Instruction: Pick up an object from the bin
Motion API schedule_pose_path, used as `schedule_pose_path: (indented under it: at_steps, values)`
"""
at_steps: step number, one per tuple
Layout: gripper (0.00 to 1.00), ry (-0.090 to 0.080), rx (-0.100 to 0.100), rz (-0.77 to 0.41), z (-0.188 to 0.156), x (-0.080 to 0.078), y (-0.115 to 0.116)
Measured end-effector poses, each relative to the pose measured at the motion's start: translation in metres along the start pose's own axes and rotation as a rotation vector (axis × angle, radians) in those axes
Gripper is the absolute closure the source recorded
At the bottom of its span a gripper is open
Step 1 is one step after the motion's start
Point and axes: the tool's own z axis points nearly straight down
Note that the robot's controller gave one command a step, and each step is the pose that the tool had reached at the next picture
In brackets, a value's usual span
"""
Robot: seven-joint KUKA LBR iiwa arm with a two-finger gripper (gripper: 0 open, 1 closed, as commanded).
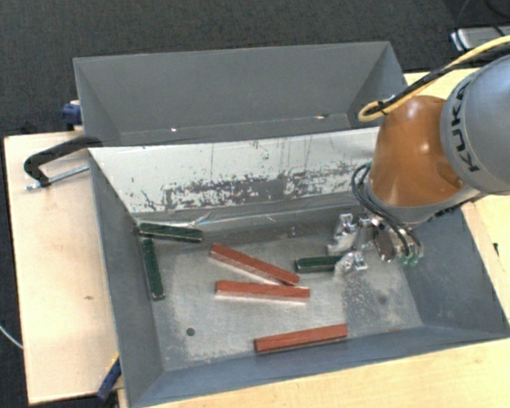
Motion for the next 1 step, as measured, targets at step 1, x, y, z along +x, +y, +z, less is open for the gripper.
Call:
schedule_pose_path:
  at_steps: [1]
  values:
    - [1.00, -0.001, -0.010, -0.263, -0.1738, -0.0044, 0.0120]
